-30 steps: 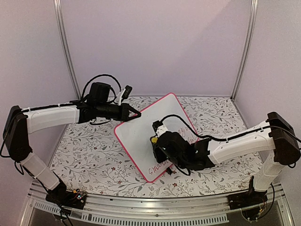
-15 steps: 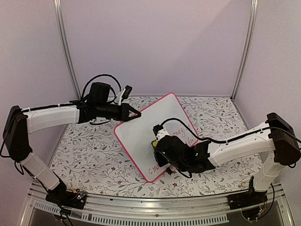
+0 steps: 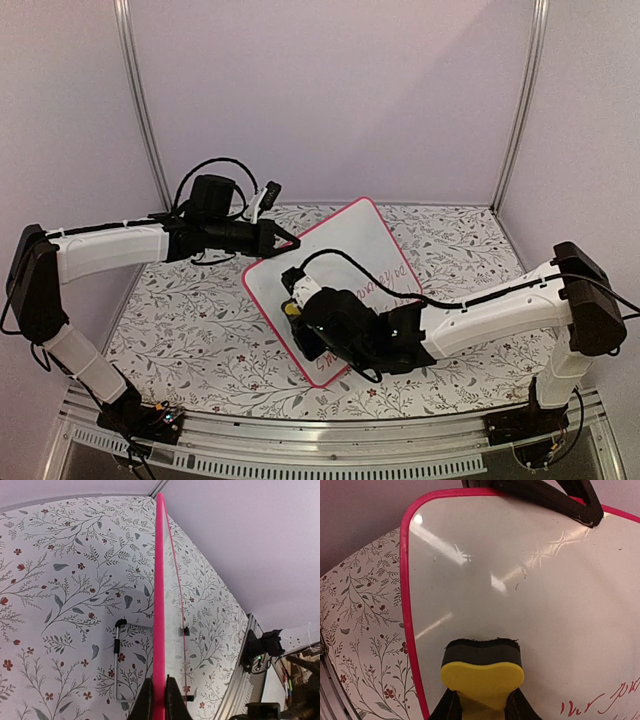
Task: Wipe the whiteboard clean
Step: Erase the whiteboard at the center of the board.
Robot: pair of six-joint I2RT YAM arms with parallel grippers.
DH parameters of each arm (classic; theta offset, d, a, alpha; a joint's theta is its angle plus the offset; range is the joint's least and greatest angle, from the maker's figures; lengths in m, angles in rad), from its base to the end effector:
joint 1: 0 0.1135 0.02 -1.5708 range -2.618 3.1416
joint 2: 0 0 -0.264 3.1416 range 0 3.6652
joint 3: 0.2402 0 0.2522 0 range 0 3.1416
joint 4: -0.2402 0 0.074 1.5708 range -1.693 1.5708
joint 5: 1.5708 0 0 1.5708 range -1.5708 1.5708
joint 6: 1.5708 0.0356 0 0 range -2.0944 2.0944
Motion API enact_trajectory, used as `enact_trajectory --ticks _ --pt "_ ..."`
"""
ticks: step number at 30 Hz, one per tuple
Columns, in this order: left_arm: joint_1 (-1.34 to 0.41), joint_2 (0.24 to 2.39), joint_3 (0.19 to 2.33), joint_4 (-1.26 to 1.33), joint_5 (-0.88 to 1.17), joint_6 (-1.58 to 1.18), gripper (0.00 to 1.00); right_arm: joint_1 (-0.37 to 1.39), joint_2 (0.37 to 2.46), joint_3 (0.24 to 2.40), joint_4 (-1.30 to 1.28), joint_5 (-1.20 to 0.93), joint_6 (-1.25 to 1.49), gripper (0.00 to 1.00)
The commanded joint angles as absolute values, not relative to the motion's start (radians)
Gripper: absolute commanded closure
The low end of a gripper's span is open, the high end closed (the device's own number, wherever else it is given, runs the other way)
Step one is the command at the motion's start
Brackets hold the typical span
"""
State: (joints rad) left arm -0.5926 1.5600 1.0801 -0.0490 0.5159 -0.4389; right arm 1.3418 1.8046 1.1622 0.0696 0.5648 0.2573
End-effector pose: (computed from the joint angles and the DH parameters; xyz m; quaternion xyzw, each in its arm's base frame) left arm 0.2828 -0.2116 0.2646 0.1910 0.8264 -0.4298 0.3095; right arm 0.1095 0.3859 0.2152 -0.3210 0.7911 0.1590 0.4958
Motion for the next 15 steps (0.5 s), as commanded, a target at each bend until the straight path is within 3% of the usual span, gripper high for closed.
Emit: enact_trajectory --ticks 1,15 --pt "-0.601 1.608 1.058 -0.119 0.458 -0.361 1.00 1.352 1.851 1.210 0.076 0.547 0.230 0.74" --pt "-0.602 1.612 1.059 -0.119 0.460 -0.362 1.00 1.387 1.859 1.126 -0.088 0.611 0.329 0.75"
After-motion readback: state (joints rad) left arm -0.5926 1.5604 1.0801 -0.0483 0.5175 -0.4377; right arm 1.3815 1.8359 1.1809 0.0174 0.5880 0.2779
